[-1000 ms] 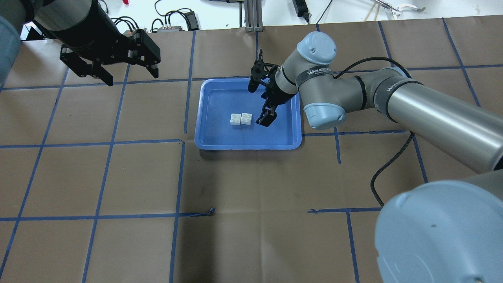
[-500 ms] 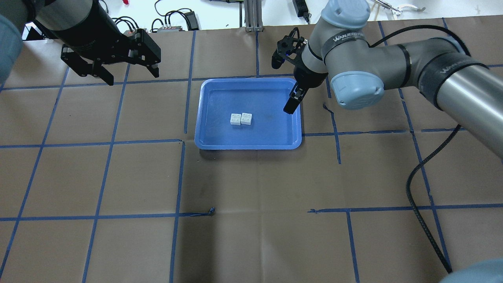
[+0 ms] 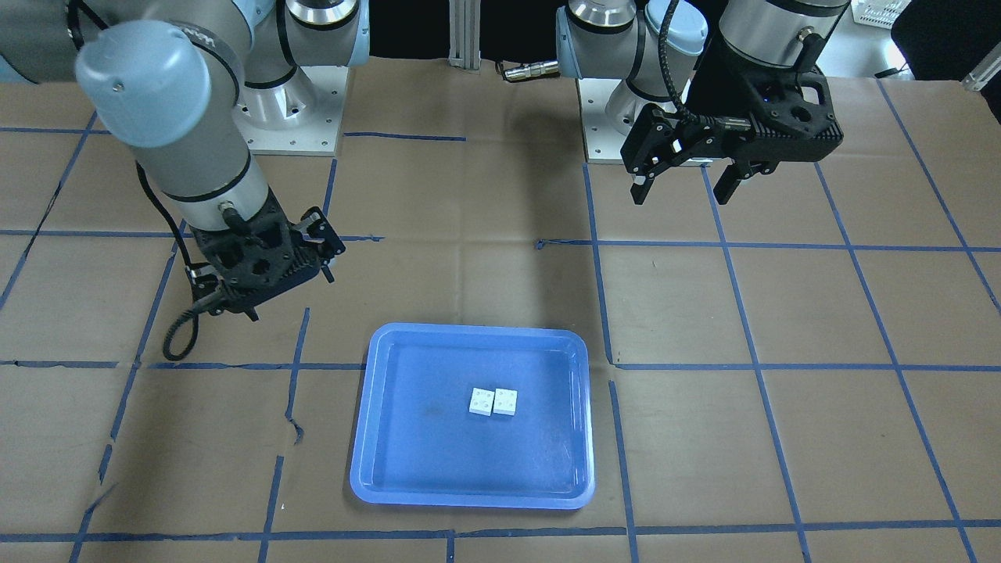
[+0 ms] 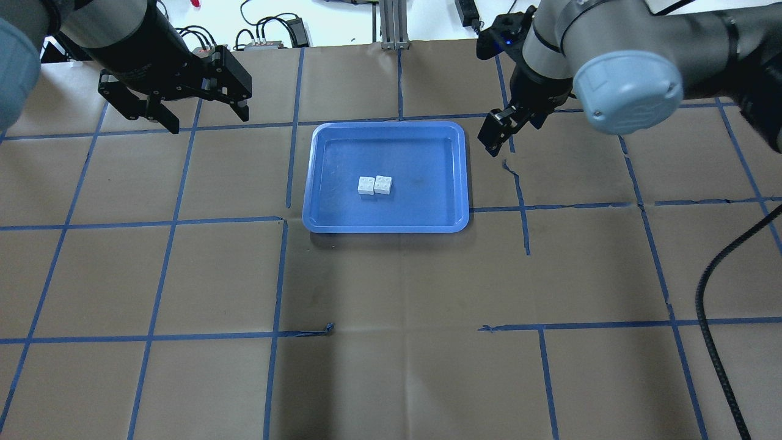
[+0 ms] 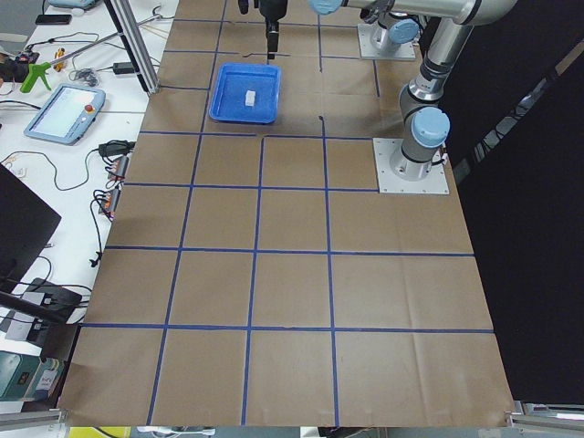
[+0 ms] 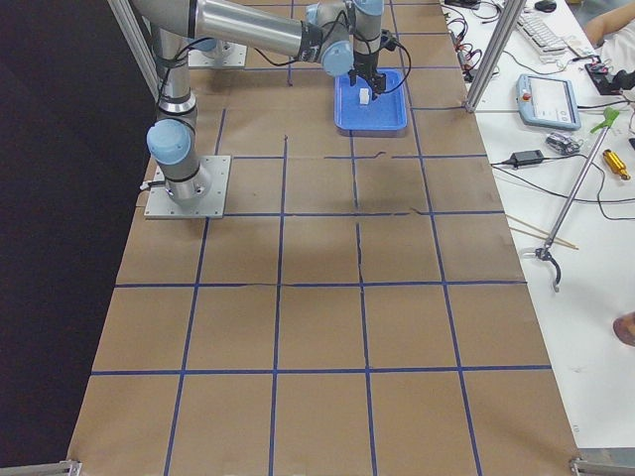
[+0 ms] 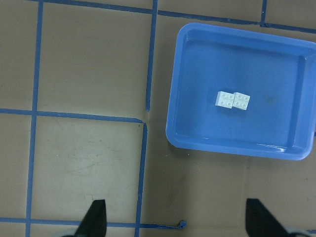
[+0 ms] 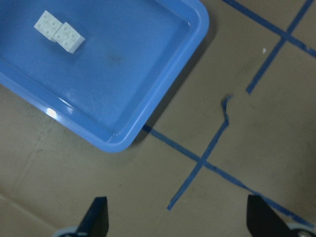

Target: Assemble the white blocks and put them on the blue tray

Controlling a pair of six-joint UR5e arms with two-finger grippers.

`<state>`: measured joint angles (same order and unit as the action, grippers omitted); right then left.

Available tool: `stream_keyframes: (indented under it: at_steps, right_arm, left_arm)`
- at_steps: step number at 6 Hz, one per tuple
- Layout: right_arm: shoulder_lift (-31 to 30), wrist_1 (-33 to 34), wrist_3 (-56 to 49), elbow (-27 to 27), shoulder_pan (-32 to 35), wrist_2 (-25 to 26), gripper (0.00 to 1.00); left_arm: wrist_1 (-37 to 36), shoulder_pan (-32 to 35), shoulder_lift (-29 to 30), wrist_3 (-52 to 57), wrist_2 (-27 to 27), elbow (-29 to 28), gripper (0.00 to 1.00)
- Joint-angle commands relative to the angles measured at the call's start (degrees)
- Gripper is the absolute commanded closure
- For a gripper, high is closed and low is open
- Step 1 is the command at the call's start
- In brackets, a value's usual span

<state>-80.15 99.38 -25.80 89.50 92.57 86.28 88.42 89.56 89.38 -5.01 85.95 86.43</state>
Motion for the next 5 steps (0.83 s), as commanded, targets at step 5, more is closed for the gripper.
stream_keyframes:
  at_steps: [5]
  right_arm:
    - [-4.49,-23.62,30.46,-9.53,-1.78,5.3,0.0]
  left_arm:
    - [-0.18,0.0,0.09,-0.18,-0.08,0.06,0.0]
